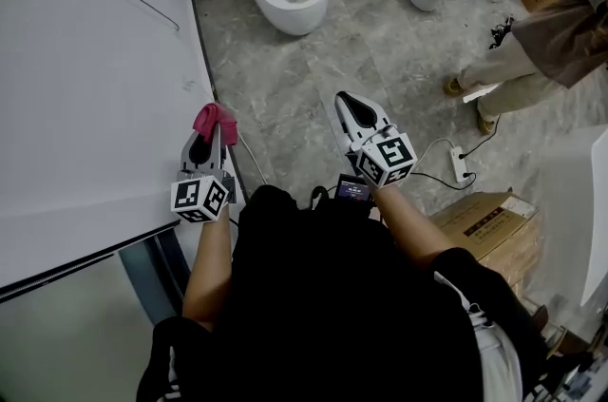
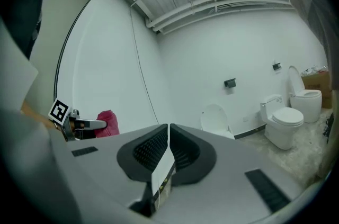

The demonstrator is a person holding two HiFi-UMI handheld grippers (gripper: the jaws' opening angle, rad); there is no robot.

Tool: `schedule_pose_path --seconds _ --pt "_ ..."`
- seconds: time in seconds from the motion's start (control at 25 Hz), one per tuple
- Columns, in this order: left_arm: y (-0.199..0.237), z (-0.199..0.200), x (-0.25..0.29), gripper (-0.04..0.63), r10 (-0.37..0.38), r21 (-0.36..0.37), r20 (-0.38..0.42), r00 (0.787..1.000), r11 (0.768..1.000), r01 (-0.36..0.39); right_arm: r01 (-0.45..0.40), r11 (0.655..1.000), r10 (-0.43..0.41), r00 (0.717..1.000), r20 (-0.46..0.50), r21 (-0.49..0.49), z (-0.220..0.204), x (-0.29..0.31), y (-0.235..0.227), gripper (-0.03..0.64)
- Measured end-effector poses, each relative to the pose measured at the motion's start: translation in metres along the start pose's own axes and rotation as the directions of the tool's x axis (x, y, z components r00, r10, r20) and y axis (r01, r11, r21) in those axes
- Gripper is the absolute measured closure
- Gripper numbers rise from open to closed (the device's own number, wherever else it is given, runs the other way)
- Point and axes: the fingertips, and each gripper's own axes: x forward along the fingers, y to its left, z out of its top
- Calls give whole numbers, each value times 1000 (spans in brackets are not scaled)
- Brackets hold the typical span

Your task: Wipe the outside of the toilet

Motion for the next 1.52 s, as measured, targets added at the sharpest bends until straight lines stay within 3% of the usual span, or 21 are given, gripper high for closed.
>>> schedule_pose_path --seconds 0.24,0.52,1.12,1.52 --pt "14 0 10 518 -1 -14 -6 1000 1000 1 21 999 -21 1000 7 30 4 7 -14 580" --pt "36 -9 66 518 -44 -52 -13 999 998 43 59 998 -58 998 -27 26 5 49 -46 580" --pt "140 36 212 518 -118 -92 -14 993 989 116 61 998 -62 997 -51 -24 52 239 -64 580" --pt "190 65 273 518 -128 -124 39 991 983 132 61 998 -61 997 -35 -22 82 309 -78 580"
